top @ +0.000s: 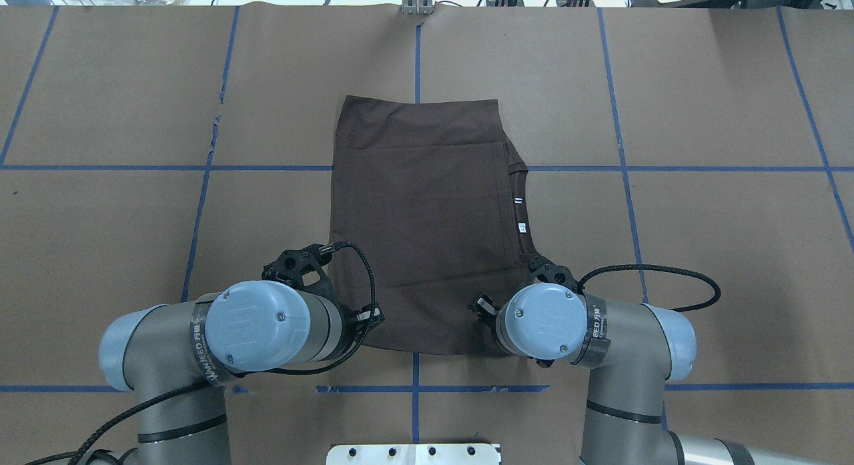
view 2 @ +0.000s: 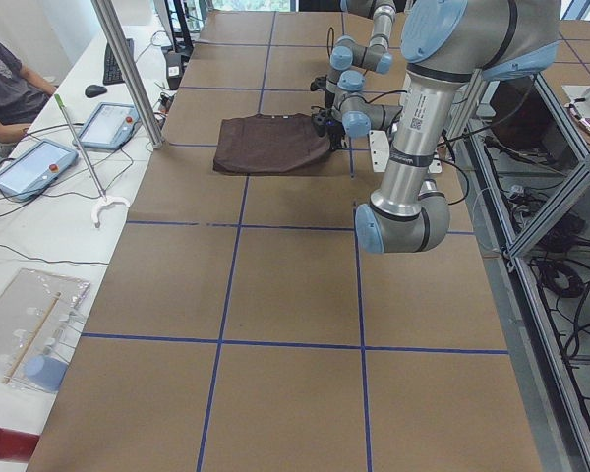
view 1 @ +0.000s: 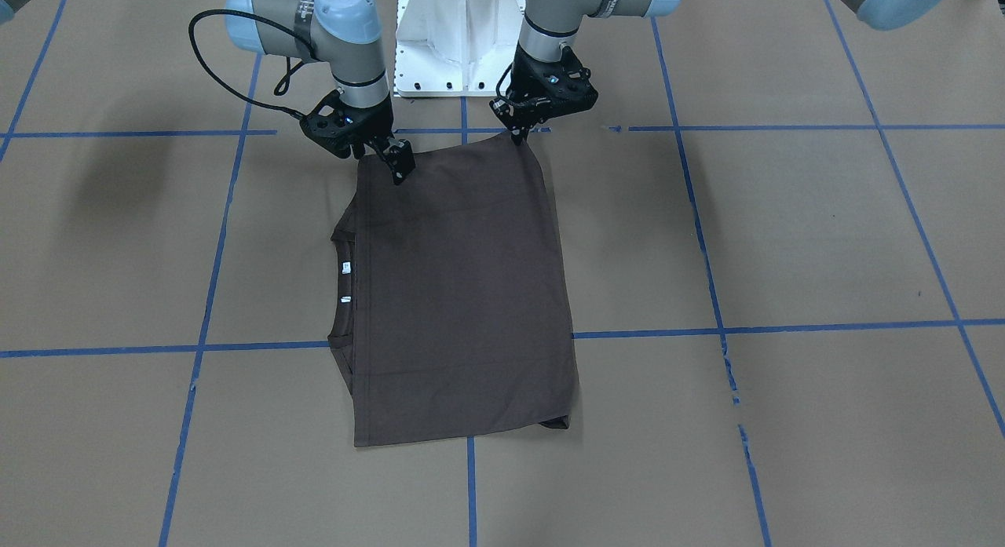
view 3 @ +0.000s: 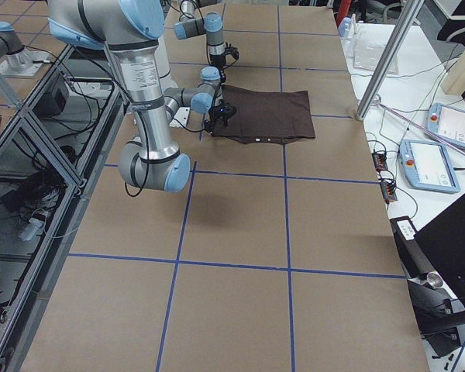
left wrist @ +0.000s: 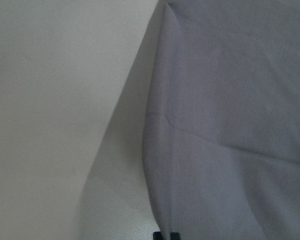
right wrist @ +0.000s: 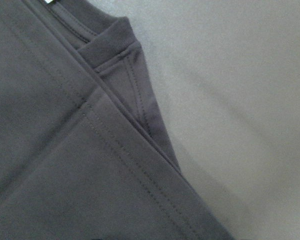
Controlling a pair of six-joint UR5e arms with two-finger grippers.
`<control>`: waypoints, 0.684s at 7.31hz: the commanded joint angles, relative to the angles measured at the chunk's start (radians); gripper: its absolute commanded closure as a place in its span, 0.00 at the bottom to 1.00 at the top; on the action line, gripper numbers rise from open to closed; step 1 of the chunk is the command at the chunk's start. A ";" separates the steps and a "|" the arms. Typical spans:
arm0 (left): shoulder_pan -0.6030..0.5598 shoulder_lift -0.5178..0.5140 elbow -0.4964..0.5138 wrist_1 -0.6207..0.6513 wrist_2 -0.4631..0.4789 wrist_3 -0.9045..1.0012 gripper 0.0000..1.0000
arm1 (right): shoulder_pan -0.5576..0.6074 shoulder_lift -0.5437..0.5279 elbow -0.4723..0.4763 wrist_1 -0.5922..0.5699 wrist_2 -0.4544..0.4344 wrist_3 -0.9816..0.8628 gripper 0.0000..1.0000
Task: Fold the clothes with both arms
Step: 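Lower both grippers to the shirt edge nearest the robot and grasp it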
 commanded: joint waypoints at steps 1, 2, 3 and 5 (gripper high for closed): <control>0.000 0.000 0.000 0.001 0.001 0.000 1.00 | 0.003 0.000 -0.001 -0.001 0.002 -0.001 0.61; 0.000 0.000 0.001 0.001 0.001 0.000 1.00 | 0.008 0.000 -0.001 -0.001 0.003 -0.001 0.75; 0.000 0.000 0.000 0.001 0.001 0.000 1.00 | 0.012 0.001 -0.002 -0.001 0.003 -0.001 0.82; 0.000 0.000 0.000 0.001 0.001 0.000 1.00 | 0.025 0.005 -0.005 -0.002 0.011 -0.001 1.00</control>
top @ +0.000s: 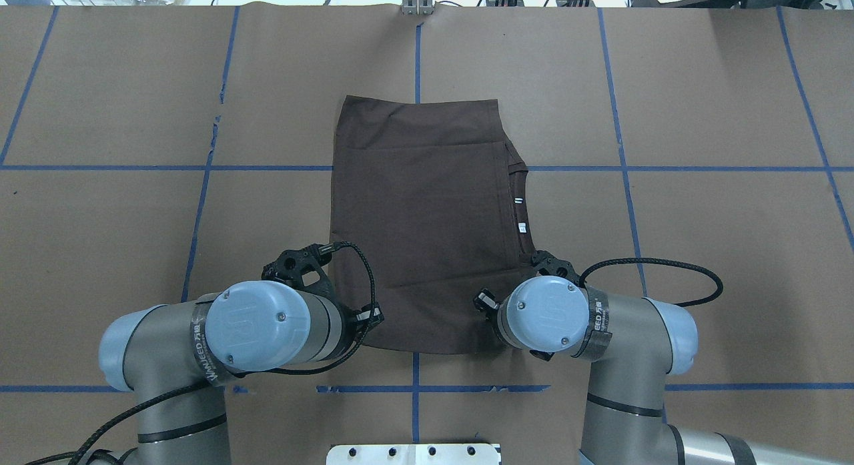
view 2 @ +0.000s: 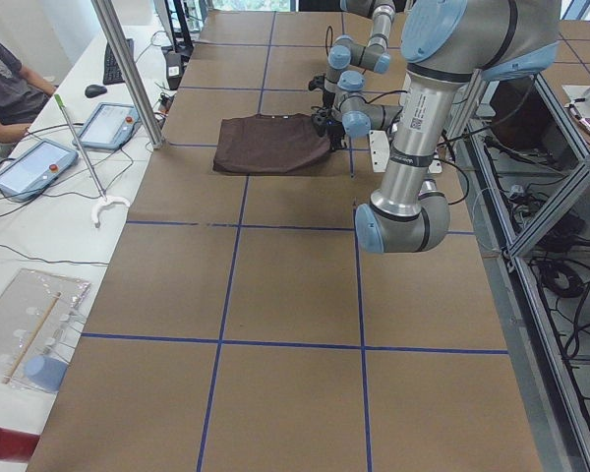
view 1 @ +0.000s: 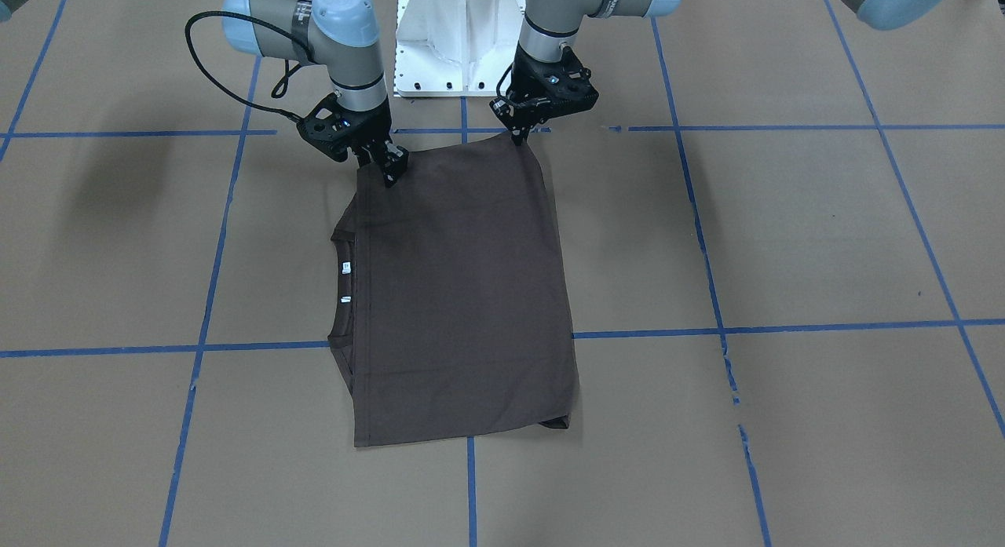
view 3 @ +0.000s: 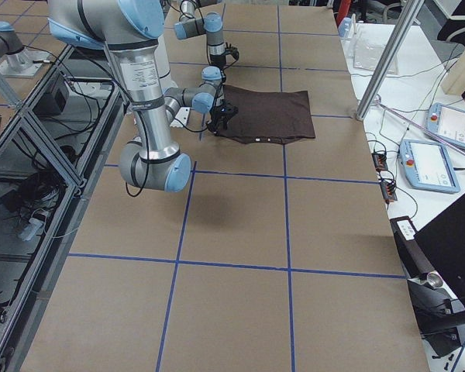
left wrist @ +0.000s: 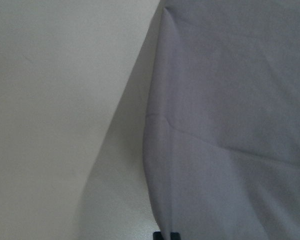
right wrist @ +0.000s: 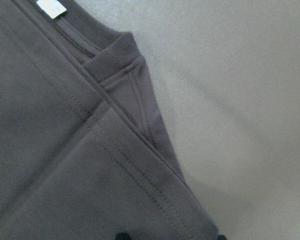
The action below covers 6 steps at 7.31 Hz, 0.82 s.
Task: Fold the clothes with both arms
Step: 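Lower both grippers to the shirt edge nearest the robot and grasp it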
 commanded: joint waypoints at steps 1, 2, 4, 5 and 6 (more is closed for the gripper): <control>0.000 0.000 0.000 0.000 0.000 0.000 1.00 | 0.008 0.005 -0.001 -0.001 0.003 -0.002 1.00; 0.000 0.000 0.000 0.000 0.000 0.000 1.00 | 0.010 0.011 0.000 -0.018 0.003 -0.002 1.00; 0.000 0.000 0.000 0.000 0.000 0.000 1.00 | 0.014 0.026 0.002 -0.032 0.003 -0.003 1.00; 0.000 0.000 0.000 0.000 0.000 0.000 1.00 | 0.021 0.029 0.005 -0.032 0.019 -0.002 1.00; 0.000 0.000 -0.002 0.000 -0.002 0.000 1.00 | 0.031 0.029 0.012 -0.030 0.045 -0.003 1.00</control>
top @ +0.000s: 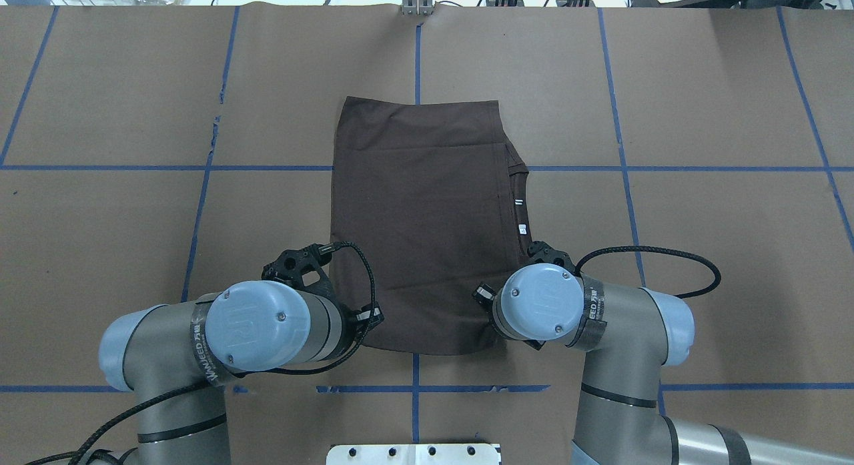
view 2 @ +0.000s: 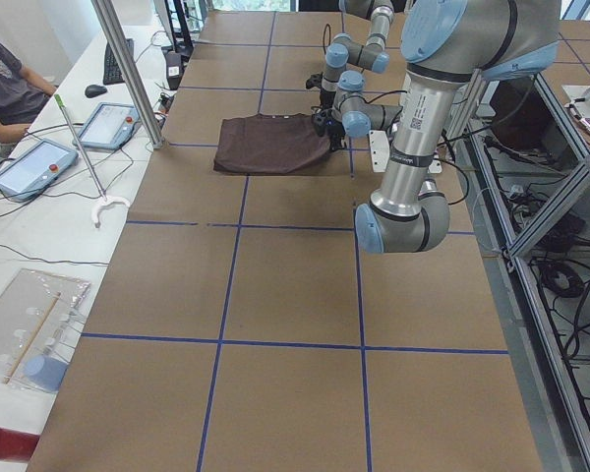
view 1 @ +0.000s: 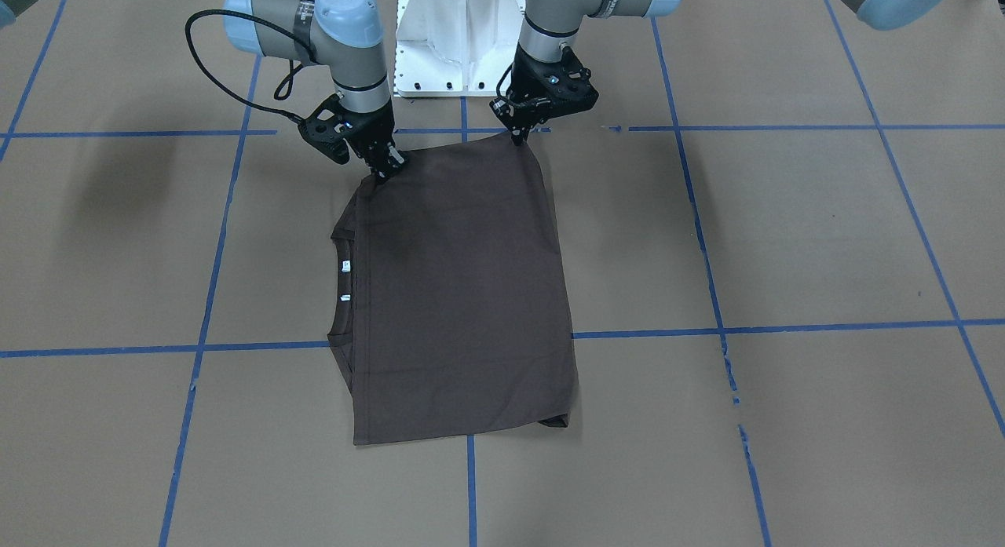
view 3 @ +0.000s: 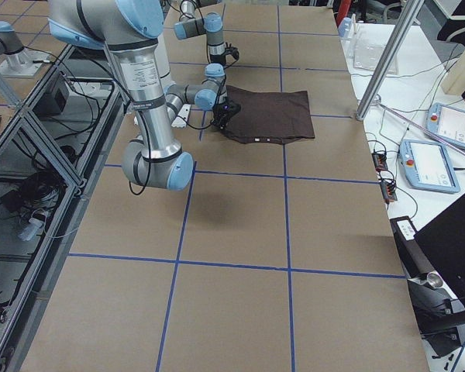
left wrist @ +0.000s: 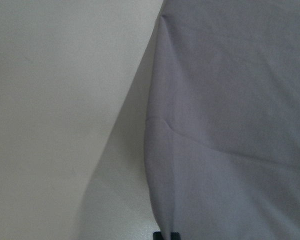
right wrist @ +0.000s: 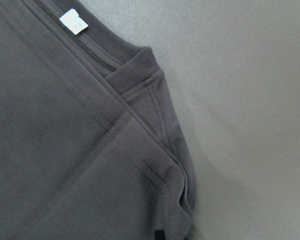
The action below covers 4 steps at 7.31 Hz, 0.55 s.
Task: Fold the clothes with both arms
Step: 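Lower both grippers to the shirt edge nearest the robot and grasp it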
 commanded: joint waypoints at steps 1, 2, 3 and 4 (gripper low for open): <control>0.000 -0.003 -0.017 0.001 -0.001 0.000 1.00 | 0.011 0.004 0.012 0.003 0.035 -0.001 1.00; 0.000 0.003 -0.043 0.005 -0.009 0.002 1.00 | 0.014 0.001 0.035 0.008 0.043 -0.002 1.00; 0.002 0.011 -0.070 0.017 -0.042 0.003 1.00 | 0.011 -0.008 0.073 0.007 0.044 -0.004 1.00; 0.008 0.009 -0.117 0.061 -0.046 0.002 1.00 | -0.001 -0.015 0.114 0.005 0.038 0.002 1.00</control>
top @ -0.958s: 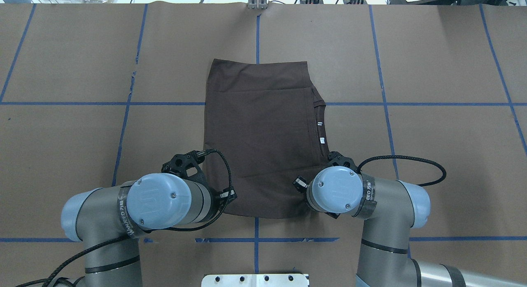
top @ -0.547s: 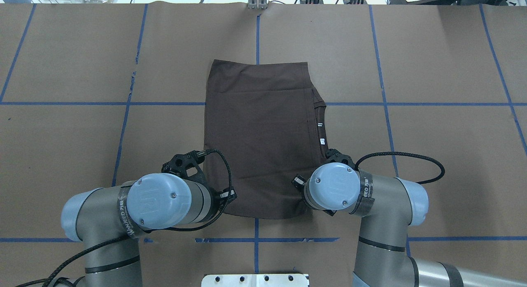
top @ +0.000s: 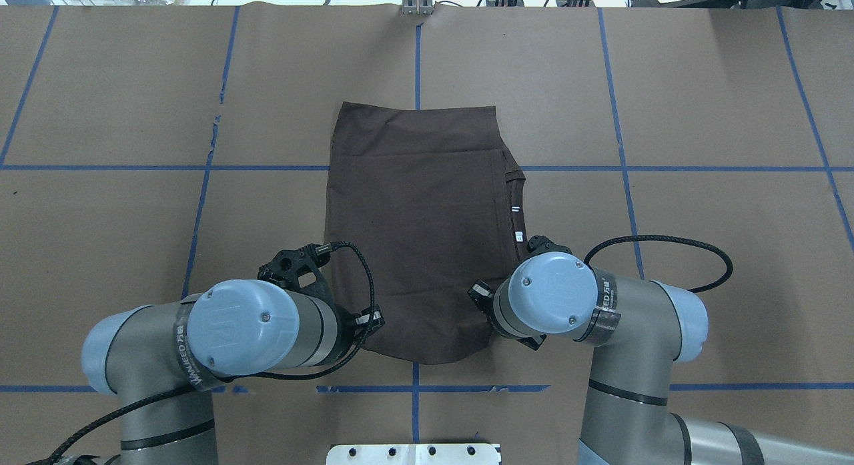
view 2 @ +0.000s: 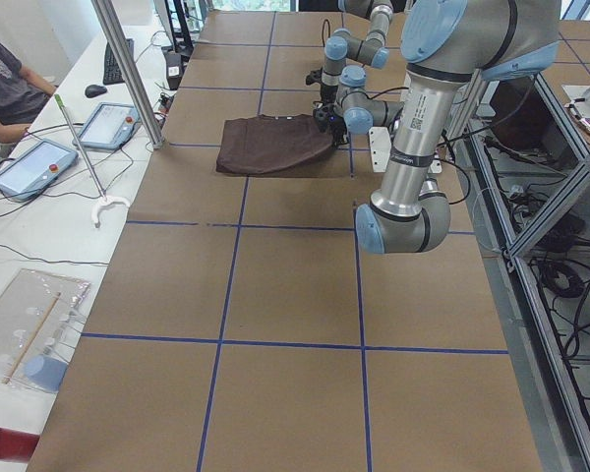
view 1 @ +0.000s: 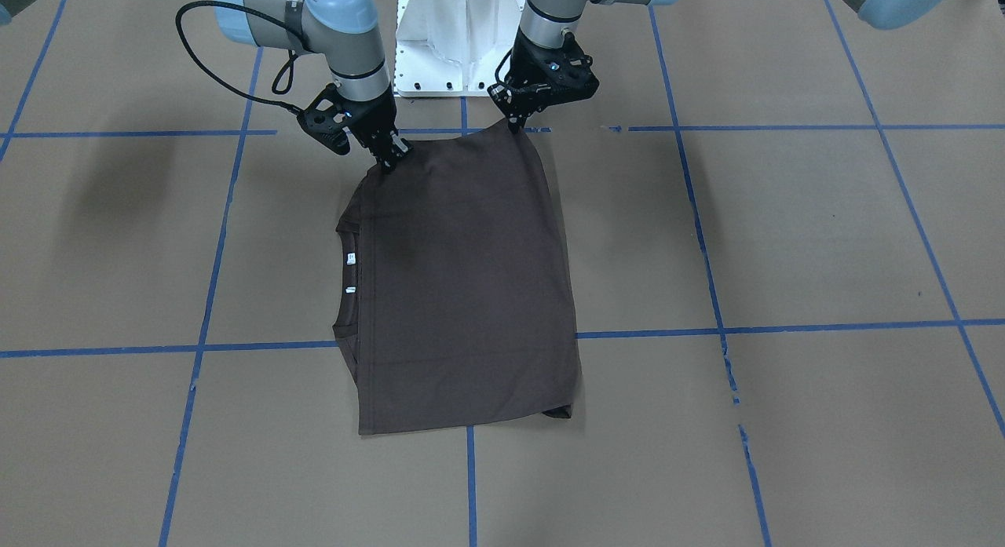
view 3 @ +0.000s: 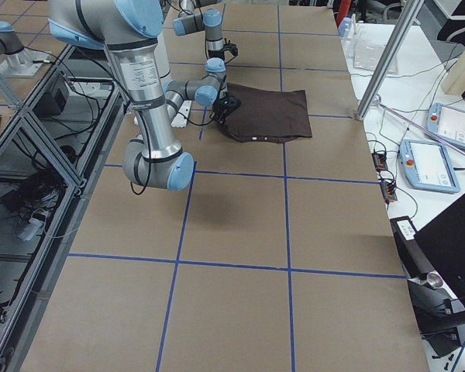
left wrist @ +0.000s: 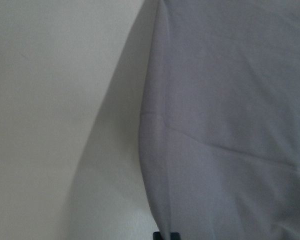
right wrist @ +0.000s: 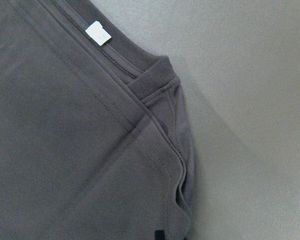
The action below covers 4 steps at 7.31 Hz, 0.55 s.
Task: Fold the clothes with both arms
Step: 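Lift the near edge with both grippers and fold it away from the robot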
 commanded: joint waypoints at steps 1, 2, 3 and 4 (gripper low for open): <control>0.013 -0.001 -0.111 0.093 -0.017 0.000 1.00 | -0.049 -0.026 0.081 -0.001 -0.013 0.001 1.00; 0.033 -0.001 -0.171 0.149 -0.017 -0.002 1.00 | -0.078 -0.033 0.114 -0.003 -0.013 -0.001 1.00; 0.057 0.016 -0.220 0.218 -0.017 -0.002 1.00 | -0.092 -0.074 0.177 -0.001 -0.007 -0.004 1.00; 0.059 0.014 -0.222 0.221 -0.019 0.000 1.00 | -0.097 -0.074 0.193 0.004 0.002 -0.004 1.00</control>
